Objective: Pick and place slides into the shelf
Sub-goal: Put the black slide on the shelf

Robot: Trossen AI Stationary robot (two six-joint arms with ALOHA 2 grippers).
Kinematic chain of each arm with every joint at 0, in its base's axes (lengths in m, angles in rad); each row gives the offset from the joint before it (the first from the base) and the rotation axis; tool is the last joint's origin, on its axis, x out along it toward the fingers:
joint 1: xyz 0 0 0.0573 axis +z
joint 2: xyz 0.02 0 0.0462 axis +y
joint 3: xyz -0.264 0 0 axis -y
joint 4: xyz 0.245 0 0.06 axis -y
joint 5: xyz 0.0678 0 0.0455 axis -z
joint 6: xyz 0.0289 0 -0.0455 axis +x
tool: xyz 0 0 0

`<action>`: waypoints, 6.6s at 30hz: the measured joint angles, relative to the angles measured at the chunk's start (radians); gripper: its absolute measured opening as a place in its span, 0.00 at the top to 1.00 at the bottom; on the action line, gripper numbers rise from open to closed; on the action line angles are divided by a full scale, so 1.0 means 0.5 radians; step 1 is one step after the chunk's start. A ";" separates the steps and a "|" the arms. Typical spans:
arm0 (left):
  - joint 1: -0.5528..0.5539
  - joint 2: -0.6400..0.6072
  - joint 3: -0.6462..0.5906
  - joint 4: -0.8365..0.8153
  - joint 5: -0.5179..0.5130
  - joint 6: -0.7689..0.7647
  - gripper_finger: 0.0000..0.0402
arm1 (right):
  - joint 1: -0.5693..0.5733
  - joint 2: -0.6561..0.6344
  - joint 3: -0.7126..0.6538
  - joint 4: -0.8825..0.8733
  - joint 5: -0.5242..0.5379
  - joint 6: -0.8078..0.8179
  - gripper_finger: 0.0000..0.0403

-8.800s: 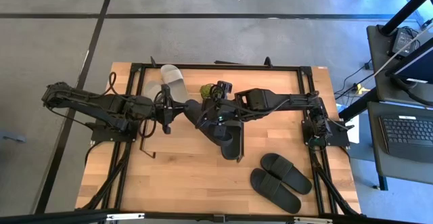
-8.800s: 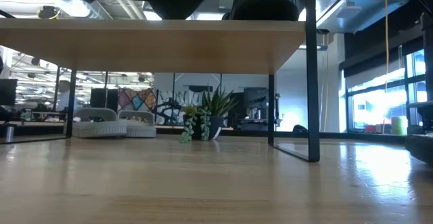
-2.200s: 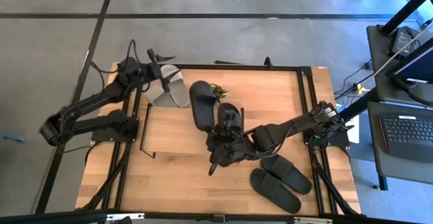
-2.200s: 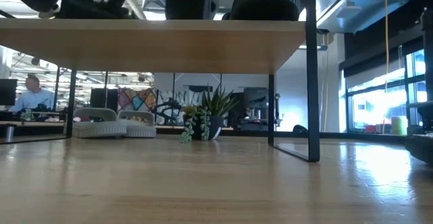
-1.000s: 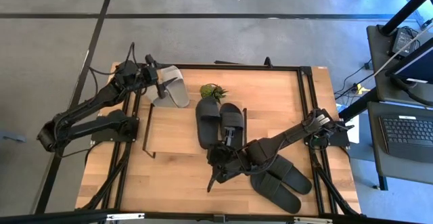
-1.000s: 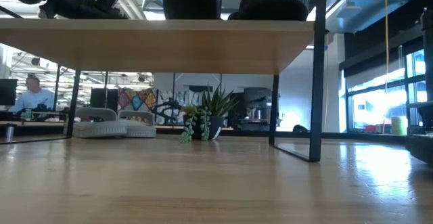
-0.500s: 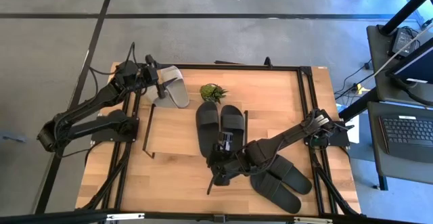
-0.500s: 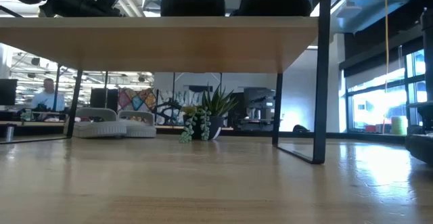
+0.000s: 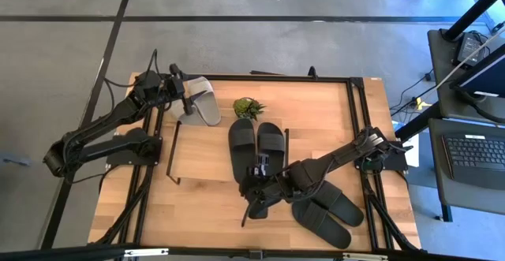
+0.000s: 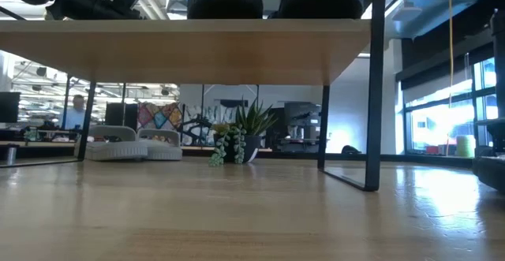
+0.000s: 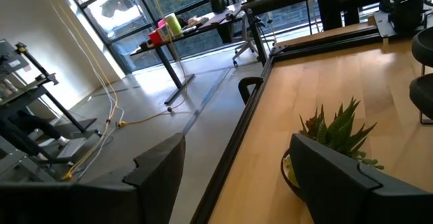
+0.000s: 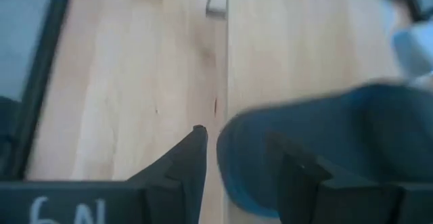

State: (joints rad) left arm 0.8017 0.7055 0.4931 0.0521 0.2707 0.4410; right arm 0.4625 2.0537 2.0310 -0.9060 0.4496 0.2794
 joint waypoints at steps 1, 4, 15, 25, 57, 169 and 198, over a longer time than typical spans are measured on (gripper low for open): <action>0.000 0.000 0.000 0.000 0.000 -0.020 0.36 | 0.000 0.000 0.059 -0.013 0.013 -0.046 0.65; -0.001 0.000 0.000 0.000 0.000 -0.040 0.36 | 0.001 0.000 0.242 -0.182 0.168 -0.152 0.65; 0.000 0.000 0.000 -0.020 0.000 -0.136 0.36 | -0.510 -0.008 0.649 -0.757 0.012 -0.241 0.65; 0.000 0.000 -0.001 -0.246 0.000 -0.143 0.36 | -1.190 0.000 0.647 -0.559 -0.579 -0.694 0.65; 0.000 0.000 -0.001 -0.262 0.073 -0.186 0.36 | -1.334 0.489 0.645 -0.274 -1.170 -0.725 0.65; 0.000 0.000 0.000 -0.315 0.051 -0.182 0.36 | -0.814 0.368 0.649 -0.500 -1.216 -0.507 0.65; 0.000 -0.040 0.001 -0.359 0.052 -0.182 0.36 | -0.540 -0.056 0.651 -0.863 -0.429 -0.329 0.65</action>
State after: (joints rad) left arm 0.8017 0.6855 0.4934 -0.1276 0.2966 0.3500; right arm 0.1924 2.0259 2.3566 -1.3374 0.2348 0.1149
